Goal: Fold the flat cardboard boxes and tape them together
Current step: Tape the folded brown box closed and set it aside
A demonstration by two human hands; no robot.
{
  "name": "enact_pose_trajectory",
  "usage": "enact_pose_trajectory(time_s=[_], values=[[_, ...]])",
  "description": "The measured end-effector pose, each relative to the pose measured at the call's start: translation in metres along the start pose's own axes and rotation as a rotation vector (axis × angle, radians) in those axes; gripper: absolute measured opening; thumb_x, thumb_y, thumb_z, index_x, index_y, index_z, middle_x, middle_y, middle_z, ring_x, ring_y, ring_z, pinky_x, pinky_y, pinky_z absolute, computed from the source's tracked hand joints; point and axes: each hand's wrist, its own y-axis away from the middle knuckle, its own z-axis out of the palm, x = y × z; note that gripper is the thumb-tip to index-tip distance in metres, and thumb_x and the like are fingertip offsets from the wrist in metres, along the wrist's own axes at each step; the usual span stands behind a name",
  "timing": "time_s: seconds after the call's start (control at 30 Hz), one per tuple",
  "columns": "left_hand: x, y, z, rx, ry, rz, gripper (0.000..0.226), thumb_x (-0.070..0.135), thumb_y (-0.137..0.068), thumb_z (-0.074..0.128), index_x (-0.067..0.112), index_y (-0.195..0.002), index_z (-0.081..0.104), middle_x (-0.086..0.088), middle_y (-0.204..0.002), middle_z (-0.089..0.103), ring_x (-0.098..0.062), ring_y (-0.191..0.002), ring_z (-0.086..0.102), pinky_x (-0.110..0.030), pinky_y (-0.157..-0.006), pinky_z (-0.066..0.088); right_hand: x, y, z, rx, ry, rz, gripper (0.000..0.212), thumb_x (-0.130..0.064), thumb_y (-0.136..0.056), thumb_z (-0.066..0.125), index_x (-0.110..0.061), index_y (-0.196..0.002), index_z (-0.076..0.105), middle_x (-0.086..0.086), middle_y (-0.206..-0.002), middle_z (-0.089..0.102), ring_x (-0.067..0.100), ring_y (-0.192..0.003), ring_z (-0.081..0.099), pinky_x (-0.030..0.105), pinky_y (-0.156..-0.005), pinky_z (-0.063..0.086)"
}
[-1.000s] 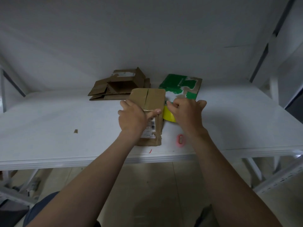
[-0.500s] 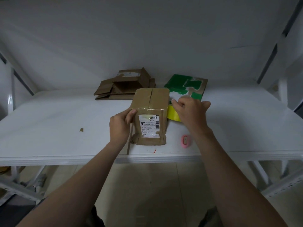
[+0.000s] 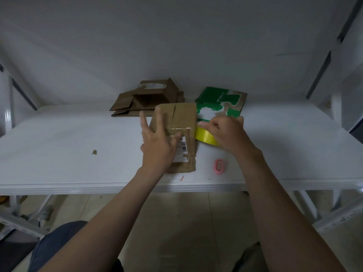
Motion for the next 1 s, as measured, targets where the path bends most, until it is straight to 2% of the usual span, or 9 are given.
enact_pose_trajectory(time_s=[0.07, 0.13, 0.2, 0.3, 0.4, 0.57, 0.7, 0.8, 1.0], values=[[-0.002, -0.009, 0.005, 0.071, -0.12, 0.18, 0.055, 0.052, -0.098, 0.052, 0.042, -0.15, 0.041, -0.007, -0.167, 0.005, -0.041, -0.148, 0.025, -0.062, -0.111, 0.034, 0.004, 0.001, -0.003, -0.121, -0.096, 0.038, 0.04, -0.065, -0.086, 0.063, -0.026, -0.075, 0.067, -0.008, -0.076, 0.064, 0.023, -0.096, 0.047, 0.037, -0.087, 0.028], [-0.002, -0.014, 0.01, 0.058, -0.169, 0.231, 0.049, 0.058, -0.096, 0.04, 0.038, -0.137, 0.059, -0.004, -0.161, 0.03, -0.037, -0.148, 0.028, -0.062, -0.12, 0.017, 0.007, 0.003, -0.004, -0.219, -0.137, 0.058, 0.041, -0.065, -0.078, 0.073, -0.027, -0.095, 0.074, -0.014, -0.079, 0.069, 0.023, -0.106, 0.049, 0.038, -0.089, 0.031], [-0.001, -0.016, 0.013, 0.071, -0.124, 0.193, 0.059, 0.065, -0.093, 0.037, 0.031, -0.132, 0.065, -0.005, -0.152, 0.044, -0.031, -0.145, 0.036, -0.062, -0.121, 0.009, 0.007, 0.005, -0.008, -0.277, -0.154, 0.062, 0.042, -0.054, -0.077, 0.079, -0.024, -0.105, 0.075, -0.016, -0.074, 0.069, 0.022, -0.105, 0.057, 0.038, -0.095, 0.035], [-0.002, -0.02, 0.012, 0.059, -0.076, 0.147, 0.071, 0.073, -0.086, 0.046, 0.023, -0.132, 0.066, -0.008, -0.15, 0.048, -0.022, -0.145, 0.036, -0.061, -0.121, 0.004, 0.004, 0.007, -0.013, -0.279, -0.176, 0.073, 0.037, -0.044, -0.074, 0.077, -0.027, -0.108, 0.075, -0.012, -0.091, 0.074, 0.019, -0.105, 0.062, 0.036, -0.092, 0.029], [-0.008, -0.022, 0.011, 0.062, -0.07, 0.159, 0.07, 0.068, -0.082, 0.065, 0.02, -0.133, 0.064, -0.009, -0.151, 0.046, -0.02, -0.147, 0.034, -0.062, -0.121, 0.006, -0.002, 0.008, -0.015, -0.174, -0.147, 0.069, 0.025, -0.043, -0.074, 0.075, -0.034, -0.098, 0.073, -0.016, -0.086, 0.068, 0.016, -0.102, 0.057, 0.035, -0.083, 0.019], [-0.01, -0.025, 0.016, 0.06, -0.104, 0.155, 0.074, 0.073, -0.079, 0.064, 0.022, -0.133, 0.062, -0.009, -0.152, 0.043, -0.025, -0.146, 0.035, -0.062, -0.121, 0.008, -0.011, 0.007, -0.018, -0.106, 0.015, 0.063, 0.021, -0.049, -0.085, 0.072, -0.029, -0.093, 0.073, -0.015, -0.073, 0.051, 0.016, -0.095, 0.042, 0.039, -0.085, 0.019], [-0.01, -0.024, 0.017, 0.074, -0.088, 0.153, 0.073, 0.073, -0.078, 0.066, 0.023, -0.131, 0.064, -0.008, -0.151, 0.044, -0.026, -0.144, 0.037, -0.062, -0.12, 0.011, -0.013, 0.008, -0.016, -0.1, 0.063, 0.096, 0.038, -0.054, -0.089, 0.066, -0.019, -0.098, 0.078, -0.001, -0.094, 0.071, 0.022, -0.098, 0.051, 0.04, -0.086, 0.018], [-0.009, -0.025, 0.018, 0.09, -0.082, 0.147, 0.075, 0.075, -0.078, 0.064, 0.022, -0.13, 0.065, -0.008, -0.149, 0.045, -0.027, -0.143, 0.037, -0.062, -0.12, 0.012, -0.016, 0.007, -0.013, -0.073, 0.091, 0.098, 0.042, -0.055, -0.089, 0.065, -0.017, -0.103, 0.077, 0.003, -0.102, 0.073, 0.025, -0.102, 0.054, 0.04, -0.085, 0.018], [0.003, -0.022, 0.023, 0.141, -0.053, 0.052, 0.069, 0.072, -0.074, 0.065, 0.021, -0.12, 0.067, -0.006, -0.14, 0.049, -0.033, -0.132, 0.032, -0.056, -0.107, 0.037, -0.018, 0.003, -0.004, -0.099, 0.1, 0.015, 0.038, -0.054, -0.09, 0.065, -0.02, -0.099, 0.077, 0.0, -0.086, 0.068, 0.025, -0.101, 0.056, 0.038, -0.077, 0.014]])
